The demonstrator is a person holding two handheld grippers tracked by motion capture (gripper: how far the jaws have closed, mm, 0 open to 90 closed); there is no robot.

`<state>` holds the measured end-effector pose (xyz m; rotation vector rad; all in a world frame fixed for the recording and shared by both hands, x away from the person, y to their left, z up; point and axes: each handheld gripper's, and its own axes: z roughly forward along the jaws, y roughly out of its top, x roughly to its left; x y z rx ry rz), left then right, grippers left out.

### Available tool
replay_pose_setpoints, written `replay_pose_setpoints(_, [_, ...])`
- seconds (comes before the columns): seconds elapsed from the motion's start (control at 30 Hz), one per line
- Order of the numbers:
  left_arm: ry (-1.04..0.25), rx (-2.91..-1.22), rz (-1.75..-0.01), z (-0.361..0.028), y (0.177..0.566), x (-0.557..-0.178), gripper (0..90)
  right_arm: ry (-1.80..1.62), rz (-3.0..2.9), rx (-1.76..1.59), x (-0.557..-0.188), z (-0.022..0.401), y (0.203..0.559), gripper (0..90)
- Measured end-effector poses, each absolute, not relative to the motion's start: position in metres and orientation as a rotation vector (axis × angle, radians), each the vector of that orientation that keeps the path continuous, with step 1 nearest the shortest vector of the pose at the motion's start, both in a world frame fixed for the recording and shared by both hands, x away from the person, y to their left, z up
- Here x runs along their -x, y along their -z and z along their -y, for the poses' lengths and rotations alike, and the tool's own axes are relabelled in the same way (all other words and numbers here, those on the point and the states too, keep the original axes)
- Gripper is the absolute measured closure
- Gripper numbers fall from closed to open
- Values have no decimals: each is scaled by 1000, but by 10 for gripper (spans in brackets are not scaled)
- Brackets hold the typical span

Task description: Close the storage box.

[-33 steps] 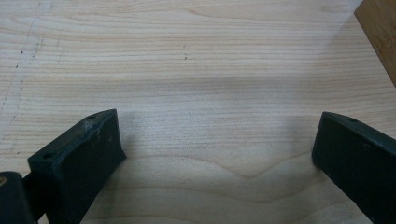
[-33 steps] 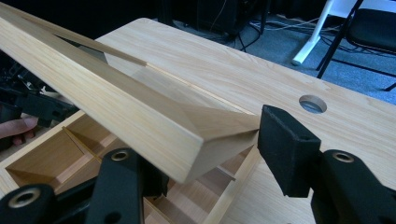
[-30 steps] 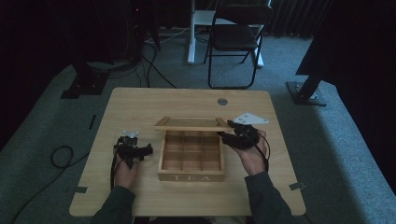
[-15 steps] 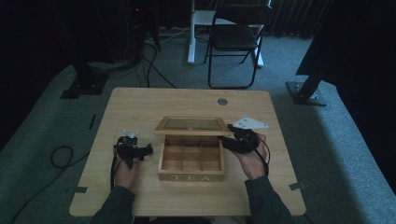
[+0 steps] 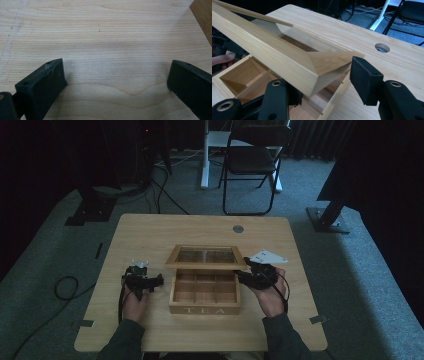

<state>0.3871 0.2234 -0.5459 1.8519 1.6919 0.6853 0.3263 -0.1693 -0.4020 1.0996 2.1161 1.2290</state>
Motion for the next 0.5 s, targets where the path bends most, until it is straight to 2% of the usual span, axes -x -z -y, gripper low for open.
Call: replay_pose_setpoints(0.5, [-687, -1847, -1694, -223, 546, -387, 16, -1223, -2114, -1125, -315, 169, 417, 459])
